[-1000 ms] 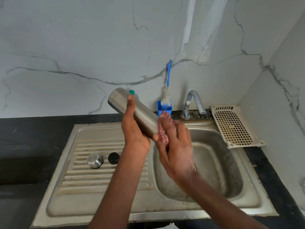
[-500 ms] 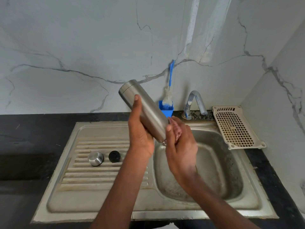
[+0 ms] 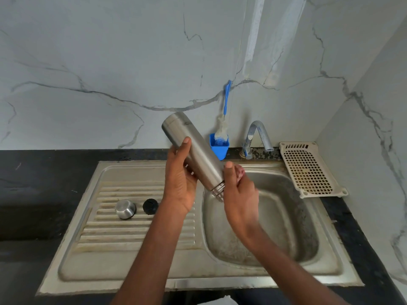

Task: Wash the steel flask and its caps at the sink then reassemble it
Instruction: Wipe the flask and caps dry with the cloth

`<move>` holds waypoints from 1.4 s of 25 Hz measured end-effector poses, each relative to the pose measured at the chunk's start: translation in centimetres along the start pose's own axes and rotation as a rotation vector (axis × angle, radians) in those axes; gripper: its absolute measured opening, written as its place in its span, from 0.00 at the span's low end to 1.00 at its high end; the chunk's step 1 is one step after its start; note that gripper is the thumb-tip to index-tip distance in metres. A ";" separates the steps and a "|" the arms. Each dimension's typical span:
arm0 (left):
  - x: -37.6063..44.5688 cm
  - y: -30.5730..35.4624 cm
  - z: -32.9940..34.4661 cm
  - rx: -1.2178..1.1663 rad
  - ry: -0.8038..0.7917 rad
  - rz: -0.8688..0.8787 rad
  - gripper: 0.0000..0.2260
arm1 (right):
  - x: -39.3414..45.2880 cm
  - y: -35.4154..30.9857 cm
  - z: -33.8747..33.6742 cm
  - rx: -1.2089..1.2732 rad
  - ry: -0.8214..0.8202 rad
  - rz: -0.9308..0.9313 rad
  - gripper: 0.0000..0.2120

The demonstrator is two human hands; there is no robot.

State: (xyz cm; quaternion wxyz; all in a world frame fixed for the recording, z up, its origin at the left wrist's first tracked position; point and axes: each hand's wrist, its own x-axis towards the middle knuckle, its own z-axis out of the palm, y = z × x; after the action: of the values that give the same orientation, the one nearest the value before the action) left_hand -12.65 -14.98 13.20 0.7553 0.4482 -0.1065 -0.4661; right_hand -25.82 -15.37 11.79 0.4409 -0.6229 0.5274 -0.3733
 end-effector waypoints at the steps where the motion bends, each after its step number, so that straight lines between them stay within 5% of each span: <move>1: -0.5 0.0 0.6 -0.033 0.032 -0.019 0.34 | -0.5 0.6 0.2 -0.173 0.077 -0.252 0.26; 3: -0.5 -0.5 1.4 -0.081 0.112 -0.045 0.39 | -1.0 0.8 0.7 -0.314 0.120 -0.441 0.28; 4: -0.3 -0.6 1.5 -0.079 0.109 -0.041 0.38 | -1.1 0.3 0.8 -0.255 0.079 -0.320 0.28; 7: -1.1 -0.1 1.5 -0.095 0.027 -0.063 0.27 | 0.6 -2.1 -0.4 0.226 -0.340 0.464 0.34; 9: -1.0 0.2 1.0 -0.071 0.026 -0.087 0.26 | 1.1 -2.4 -1.0 0.388 -0.490 0.645 0.37; 11: -0.4 0.4 0.4 -0.068 0.030 -0.044 0.30 | 0.4 -2.2 -0.6 0.318 -0.356 0.463 0.32; 13: 0.4 0.4 -0.3 -0.071 0.039 -0.038 0.33 | -1.4 -1.5 0.2 0.046 -0.153 -0.011 0.24; 16: -0.4 0.4 -0.7 -0.084 -0.040 -0.205 0.36 | -2.7 -0.6 0.8 -0.321 -0.218 -0.549 0.29; 18: -0.8 0.1 -1.3 -0.039 -0.167 -0.236 0.40 | -1.9 -1.2 1.1 -0.316 -0.244 -0.580 0.30; 21: -1.7 0.2 -1.4 -0.044 -0.270 -0.240 0.28 | 1.5 -4.2 1.4 -0.142 -0.224 -0.518 0.30; 26: -2.2 0.8 -1.0 -0.091 -0.232 -0.217 0.28 | 5.5 -6.8 1.1 0.222 -0.419 -0.083 0.28; 32: 0.6 1.1 -2.1 -0.163 -0.066 -0.085 0.36 | -3.3 -1.7 -0.3 0.165 -0.540 -0.391 0.28; 35: 0.1 0.2 -2.4 -0.030 -0.111 -0.043 0.25 | -1.8 -1.9 -0.2 -0.063 -0.422 -0.516 0.29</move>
State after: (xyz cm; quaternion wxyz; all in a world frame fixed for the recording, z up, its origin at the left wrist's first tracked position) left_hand -11.03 -13.64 11.94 0.7448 0.4125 -0.1318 -0.5077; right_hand -25.70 -13.51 13.64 0.4120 -0.8129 0.2603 -0.3190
